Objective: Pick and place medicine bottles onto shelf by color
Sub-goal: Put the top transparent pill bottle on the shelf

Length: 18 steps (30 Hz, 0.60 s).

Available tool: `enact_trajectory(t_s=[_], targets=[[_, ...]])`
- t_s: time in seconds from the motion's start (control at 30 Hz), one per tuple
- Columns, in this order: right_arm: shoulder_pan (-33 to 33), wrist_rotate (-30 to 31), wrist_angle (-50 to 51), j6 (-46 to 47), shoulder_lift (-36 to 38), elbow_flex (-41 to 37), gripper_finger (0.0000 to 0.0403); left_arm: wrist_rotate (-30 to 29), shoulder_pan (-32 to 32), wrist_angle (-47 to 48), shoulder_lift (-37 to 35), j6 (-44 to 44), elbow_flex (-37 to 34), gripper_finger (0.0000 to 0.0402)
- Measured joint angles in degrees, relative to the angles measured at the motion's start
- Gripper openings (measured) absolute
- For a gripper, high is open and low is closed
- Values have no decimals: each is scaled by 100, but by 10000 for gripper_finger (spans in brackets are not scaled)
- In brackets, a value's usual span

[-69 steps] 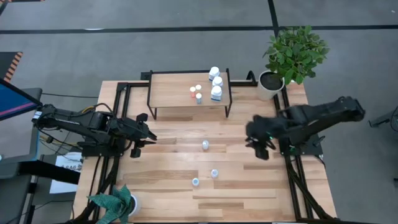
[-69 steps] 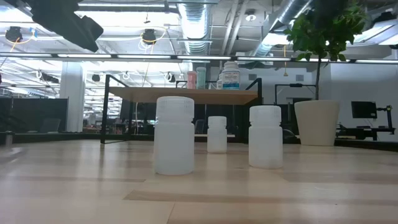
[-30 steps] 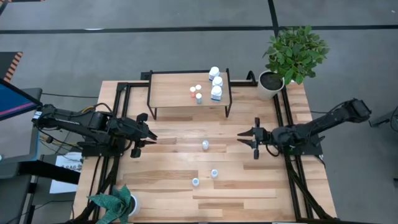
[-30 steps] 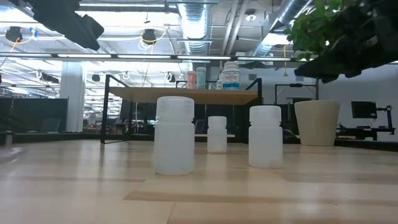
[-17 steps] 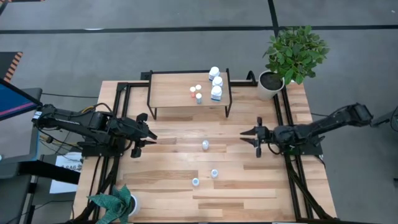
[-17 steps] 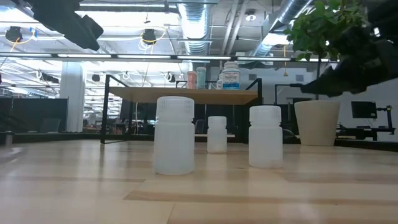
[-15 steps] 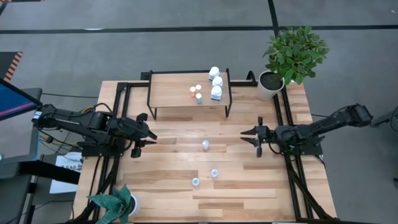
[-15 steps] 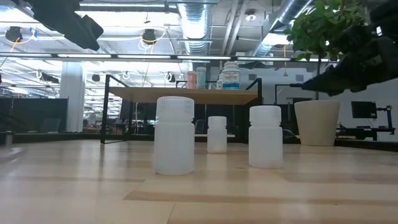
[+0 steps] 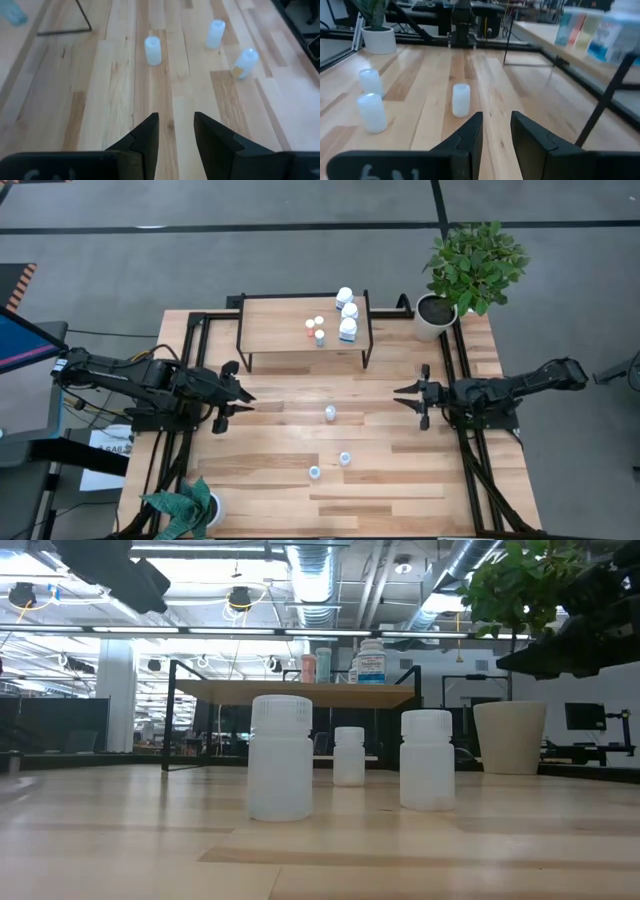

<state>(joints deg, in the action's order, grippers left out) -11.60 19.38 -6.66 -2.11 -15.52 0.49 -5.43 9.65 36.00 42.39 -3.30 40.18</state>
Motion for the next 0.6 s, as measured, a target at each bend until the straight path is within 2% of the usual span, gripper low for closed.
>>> enact_trajectory(t_s=[0.13,0.27,0.43,0.6], targets=[[0,-93,266,168,447,0,123,-32,2,-382,12,95,0,109],[2,-140,298,58,601,-2,123,-299,2,-1311,317,42,0,109],[7,-138,320,627,569,-2,123,-273,-4,-2683,1233,389,18,111],[7,-138,326,704,570,-4,123,-281,-15,-2977,2180,944,399,138]])
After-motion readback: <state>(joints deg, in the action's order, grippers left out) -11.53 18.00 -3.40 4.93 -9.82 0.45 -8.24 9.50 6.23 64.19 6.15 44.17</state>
